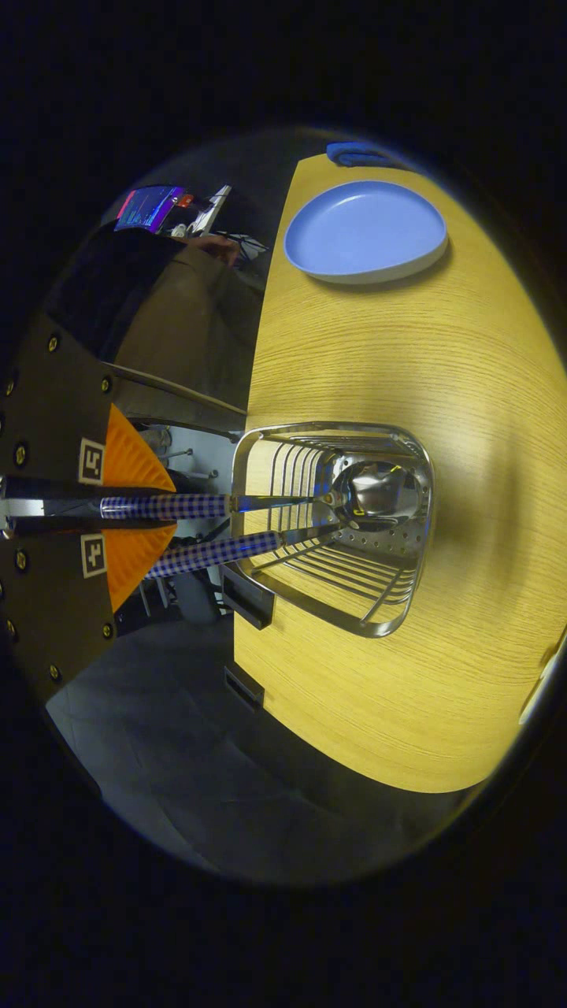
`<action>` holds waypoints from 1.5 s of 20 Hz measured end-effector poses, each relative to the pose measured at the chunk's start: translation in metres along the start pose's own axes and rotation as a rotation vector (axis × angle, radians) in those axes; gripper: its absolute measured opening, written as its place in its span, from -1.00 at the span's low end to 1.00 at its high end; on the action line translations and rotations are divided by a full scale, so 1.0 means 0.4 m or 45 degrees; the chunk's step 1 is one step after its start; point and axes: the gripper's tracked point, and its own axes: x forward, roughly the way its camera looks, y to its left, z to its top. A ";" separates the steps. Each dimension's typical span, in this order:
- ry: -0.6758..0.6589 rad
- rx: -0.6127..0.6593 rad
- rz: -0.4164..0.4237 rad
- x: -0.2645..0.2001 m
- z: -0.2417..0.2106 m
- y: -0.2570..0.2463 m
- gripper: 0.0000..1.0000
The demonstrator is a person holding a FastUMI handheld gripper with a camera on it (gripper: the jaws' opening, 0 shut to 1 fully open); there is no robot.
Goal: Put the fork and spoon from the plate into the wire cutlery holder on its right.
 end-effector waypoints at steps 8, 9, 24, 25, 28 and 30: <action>-0.048 -0.018 -0.020 -0.038 0.020 -0.010 -0.75; -0.058 -0.023 -0.027 -0.037 0.014 -0.011 -0.75; -0.922 0.059 -0.085 -0.201 -0.084 0.042 0.80; -1.016 0.082 -0.110 -0.205 -0.086 0.050 0.80; -1.299 0.171 -0.085 -0.234 -0.072 0.110 0.79; -1.554 0.206 -0.084 -0.282 -0.053 0.137 0.80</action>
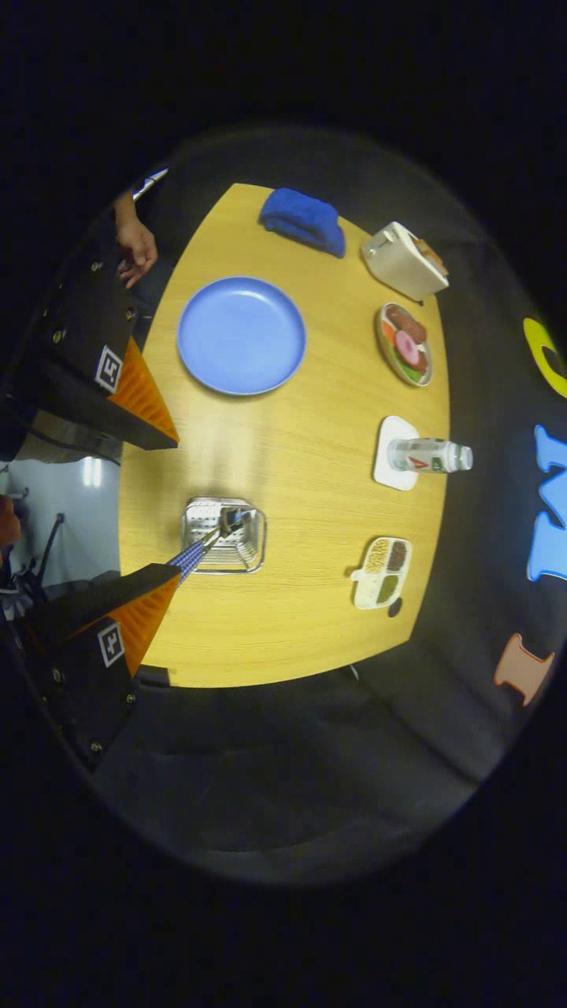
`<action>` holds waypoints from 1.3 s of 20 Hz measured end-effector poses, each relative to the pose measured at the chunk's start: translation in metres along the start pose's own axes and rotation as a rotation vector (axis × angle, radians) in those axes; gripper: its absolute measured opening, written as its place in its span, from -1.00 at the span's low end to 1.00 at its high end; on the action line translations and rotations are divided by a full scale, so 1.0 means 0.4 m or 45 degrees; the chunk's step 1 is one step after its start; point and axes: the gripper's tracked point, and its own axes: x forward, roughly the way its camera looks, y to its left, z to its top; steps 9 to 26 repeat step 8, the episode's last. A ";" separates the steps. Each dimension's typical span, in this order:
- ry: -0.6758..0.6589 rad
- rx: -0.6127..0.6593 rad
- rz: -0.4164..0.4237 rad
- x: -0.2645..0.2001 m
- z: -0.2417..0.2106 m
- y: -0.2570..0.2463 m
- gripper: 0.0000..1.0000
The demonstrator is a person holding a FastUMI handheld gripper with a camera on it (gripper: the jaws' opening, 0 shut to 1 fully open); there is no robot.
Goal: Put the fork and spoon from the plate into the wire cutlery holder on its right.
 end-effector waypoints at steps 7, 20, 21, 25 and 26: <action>-0.771 0.022 -0.094 -0.136 0.195 0.093 0.79; -0.842 0.024 -0.121 -0.158 0.214 0.089 0.79; -0.842 0.024 -0.121 -0.158 0.214 0.089 0.79; -0.842 0.024 -0.121 -0.158 0.214 0.089 0.79; -0.842 0.024 -0.121 -0.158 0.214 0.089 0.79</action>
